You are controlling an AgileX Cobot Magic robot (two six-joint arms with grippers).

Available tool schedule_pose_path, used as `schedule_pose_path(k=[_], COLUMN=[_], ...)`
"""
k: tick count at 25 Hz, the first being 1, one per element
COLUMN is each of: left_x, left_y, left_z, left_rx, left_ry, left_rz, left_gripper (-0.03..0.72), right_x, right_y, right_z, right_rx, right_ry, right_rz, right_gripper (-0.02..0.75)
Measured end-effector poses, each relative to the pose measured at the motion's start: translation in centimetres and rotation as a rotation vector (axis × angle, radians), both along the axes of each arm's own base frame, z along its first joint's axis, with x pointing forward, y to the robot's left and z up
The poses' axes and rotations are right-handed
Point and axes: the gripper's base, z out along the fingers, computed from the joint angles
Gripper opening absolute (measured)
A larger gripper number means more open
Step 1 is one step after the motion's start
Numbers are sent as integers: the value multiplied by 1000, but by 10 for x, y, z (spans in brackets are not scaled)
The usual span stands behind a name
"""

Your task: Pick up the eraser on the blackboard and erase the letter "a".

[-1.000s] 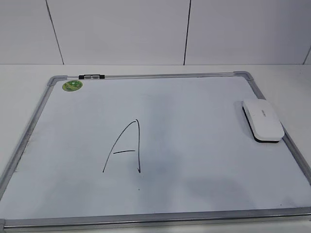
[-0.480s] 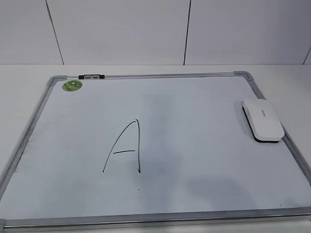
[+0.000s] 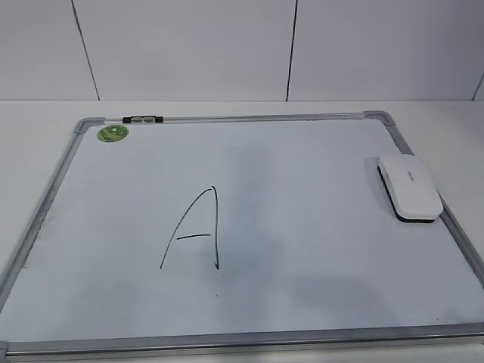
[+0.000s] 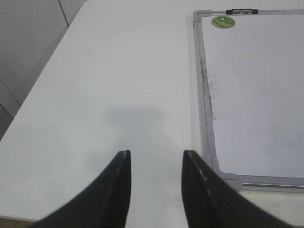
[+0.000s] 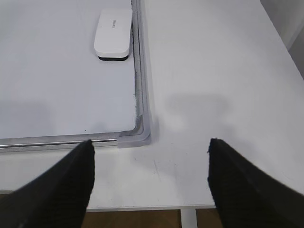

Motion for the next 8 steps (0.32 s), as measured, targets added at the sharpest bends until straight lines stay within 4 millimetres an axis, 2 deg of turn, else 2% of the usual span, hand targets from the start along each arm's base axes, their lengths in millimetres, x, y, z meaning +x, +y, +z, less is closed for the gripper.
schedule_pose_path(k=[8], left_x=[0], left_y=[0], left_z=[0], left_rx=[0], left_ry=[0], left_rz=[0], left_gripper=[252], right_x=[0], right_y=[0], right_z=[0], right_rx=[-1], right_ry=[0], right_rz=[-1], right_gripper=[580])
